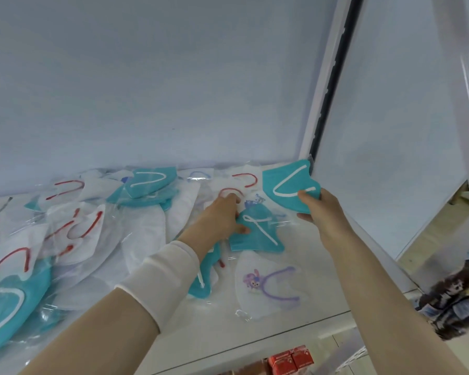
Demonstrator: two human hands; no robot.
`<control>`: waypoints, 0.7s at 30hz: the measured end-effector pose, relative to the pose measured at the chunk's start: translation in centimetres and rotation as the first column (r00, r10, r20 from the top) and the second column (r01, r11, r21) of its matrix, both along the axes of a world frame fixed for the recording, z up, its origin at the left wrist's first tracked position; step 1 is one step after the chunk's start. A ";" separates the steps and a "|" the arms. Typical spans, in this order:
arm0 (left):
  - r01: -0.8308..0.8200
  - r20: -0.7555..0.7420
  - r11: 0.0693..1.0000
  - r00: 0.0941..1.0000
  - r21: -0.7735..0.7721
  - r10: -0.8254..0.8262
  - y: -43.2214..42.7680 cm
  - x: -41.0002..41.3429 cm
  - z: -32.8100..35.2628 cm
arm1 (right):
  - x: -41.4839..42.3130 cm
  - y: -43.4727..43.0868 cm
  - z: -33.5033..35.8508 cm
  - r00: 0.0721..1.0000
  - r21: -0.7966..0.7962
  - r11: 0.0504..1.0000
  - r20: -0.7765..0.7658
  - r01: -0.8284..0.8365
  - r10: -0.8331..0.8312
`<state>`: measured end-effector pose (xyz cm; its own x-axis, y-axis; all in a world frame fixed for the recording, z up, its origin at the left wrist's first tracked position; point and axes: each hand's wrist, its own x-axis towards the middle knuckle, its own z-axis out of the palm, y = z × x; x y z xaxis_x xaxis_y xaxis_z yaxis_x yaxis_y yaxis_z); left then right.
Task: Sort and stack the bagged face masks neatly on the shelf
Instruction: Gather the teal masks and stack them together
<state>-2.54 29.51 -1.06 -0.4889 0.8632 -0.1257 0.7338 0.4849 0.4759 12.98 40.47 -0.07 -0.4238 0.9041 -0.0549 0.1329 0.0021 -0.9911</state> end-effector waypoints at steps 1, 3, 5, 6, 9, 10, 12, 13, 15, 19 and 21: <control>-0.003 0.011 1.000 1.000 -0.009 0.003 0.0 -0.1 0.0 | 0.0 -0.2 0.1 0.999 -0.034 0.999 -0.038 -0.014 0.012; -0.020 0.012 1.000 1.000 -0.006 0.020 0.0 -0.1 -0.1 | 0.0 -0.7 0.4 0.996 -0.067 0.997 -0.090 -0.024 0.018; -0.032 -0.057 0.999 0.998 0.012 0.033 -0.1 0.1 -0.4 | -0.1 -0.9 0.6 0.992 -0.080 0.997 -0.122 -0.025 0.015; -0.029 -0.090 1.000 0.996 0.003 0.029 -0.1 0.2 -0.6 | -0.1 -0.9 0.6 0.992 -0.081 0.996 -0.128 -0.029 0.018; 0.008 -0.130 0.998 0.991 -0.061 -0.016 0.0 0.7 -0.6 | -0.2 -1.0 0.3 0.991 -0.069 0.997 -0.131 -0.031 0.022; 0.022 -0.129 0.997 0.991 -0.079 -0.032 0.1 0.9 -0.4 | -0.2 -1.0 0.1 0.991 -0.066 0.998 -0.131 -0.021 0.012; 0.037 -0.104 0.994 0.993 -0.099 -0.047 0.4 1.0 -0.2 | -0.2 -1.0 -0.5 0.992 -0.071 0.997 -0.127 0.020 -0.029; 0.043 -0.081 0.994 0.995 -0.103 -0.052 0.6 1.0 0.0 | -0.2 -1.0 -0.7 0.991 -0.080 0.996 -0.125 0.044 -0.054; 0.038 -0.054 0.993 0.998 -0.111 -0.044 0.8 1.0 0.1 | -0.1 -1.0 -1.1 0.987 -0.103 0.991 -0.127 0.082 -0.095; -0.021 -0.256 0.985 0.966 -0.169 -0.023 0.9 1.3 0.2 | 0.2 -1.1 -1.7 0.975 -0.163 0.980 -0.166 0.119 -0.146; -0.032 -0.268 0.987 0.963 -0.159 -0.012 0.8 1.3 0.1 | 0.3 -1.2 -2.2 0.978 -0.171 0.979 -0.157 0.110 -0.137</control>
<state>-1.23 30.34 -0.93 -0.5318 0.8375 -0.1254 0.8183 0.5463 0.1786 13.27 39.24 -2.31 -0.3250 0.9350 -0.1419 -0.0450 -0.1652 -0.9852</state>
